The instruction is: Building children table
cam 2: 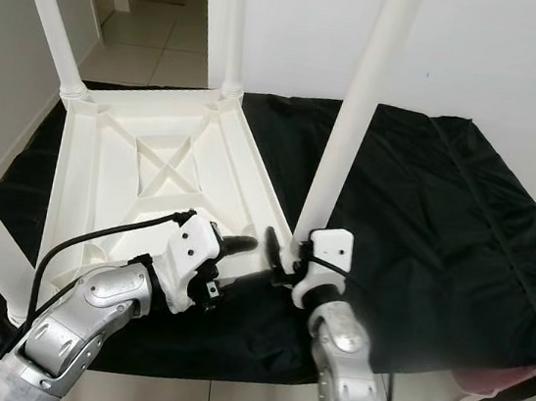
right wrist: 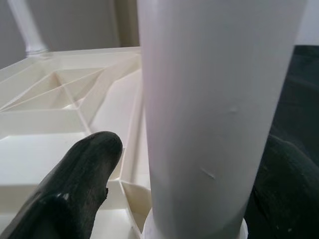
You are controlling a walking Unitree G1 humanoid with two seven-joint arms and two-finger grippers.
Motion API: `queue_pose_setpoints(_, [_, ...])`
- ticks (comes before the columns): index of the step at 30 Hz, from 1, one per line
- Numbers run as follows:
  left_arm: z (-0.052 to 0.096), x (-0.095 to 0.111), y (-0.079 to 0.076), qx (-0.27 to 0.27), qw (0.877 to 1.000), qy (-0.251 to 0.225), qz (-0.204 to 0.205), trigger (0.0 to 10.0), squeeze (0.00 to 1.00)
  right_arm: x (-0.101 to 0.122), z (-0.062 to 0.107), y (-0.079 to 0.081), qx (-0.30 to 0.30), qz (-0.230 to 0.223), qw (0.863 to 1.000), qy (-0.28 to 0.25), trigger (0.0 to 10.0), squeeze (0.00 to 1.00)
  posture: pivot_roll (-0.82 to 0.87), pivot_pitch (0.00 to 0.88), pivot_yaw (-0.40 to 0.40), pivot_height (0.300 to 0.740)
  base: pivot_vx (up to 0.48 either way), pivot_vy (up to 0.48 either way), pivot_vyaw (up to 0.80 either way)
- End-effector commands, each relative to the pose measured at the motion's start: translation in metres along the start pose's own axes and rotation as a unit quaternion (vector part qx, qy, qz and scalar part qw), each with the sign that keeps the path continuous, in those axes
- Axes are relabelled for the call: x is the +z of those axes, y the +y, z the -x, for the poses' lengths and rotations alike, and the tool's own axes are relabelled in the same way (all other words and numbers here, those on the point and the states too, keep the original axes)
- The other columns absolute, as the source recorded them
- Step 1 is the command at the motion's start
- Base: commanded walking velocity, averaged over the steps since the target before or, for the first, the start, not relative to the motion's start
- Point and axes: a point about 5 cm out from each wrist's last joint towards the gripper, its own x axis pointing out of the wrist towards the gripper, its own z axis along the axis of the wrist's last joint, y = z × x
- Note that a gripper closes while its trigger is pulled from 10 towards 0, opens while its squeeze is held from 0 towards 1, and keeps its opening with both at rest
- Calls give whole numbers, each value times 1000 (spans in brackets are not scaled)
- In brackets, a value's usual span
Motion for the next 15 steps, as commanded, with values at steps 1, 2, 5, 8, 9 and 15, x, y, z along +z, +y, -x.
queue_pose_setpoints(1, [2,-1,-2,-11,1000,4,6,10000,0,0,-2,-1,22,-1,1000,-2,10000,0,-26,0,12,740,0,0,0])
queue_pose_setpoints(2, [3,-2,-3,-17,1000,8,6,10000,0,0,-2,-4,41,5,999,0,10000,0,-25,0,14,740,0,0,0])
queue_pose_setpoints(5, [4,-3,-3,-21,1000,13,5,10000,0,0,-4,-8,56,15,998,4,10000,0,-22,0,12,740,0,0,0])
queue_pose_setpoints(8, [7,-5,-4,-26,999,22,2,10000,0,0,-10,-14,95,36,995,16,10000,0,-17,0,8,740,0,0,0])
queue_pose_setpoints(9, [7,-5,-4,-26,999,22,2,10000,0,0,-10,-14,95,36,995,16,10000,0,-17,0,8,740,0,0,0])
queue_pose_setpoints(15, [9,-7,-4,-25,999,27,1,10000,0,-11,-17,-21,130,63,988,46,0,0,-7,0,2,740,0,0,0])
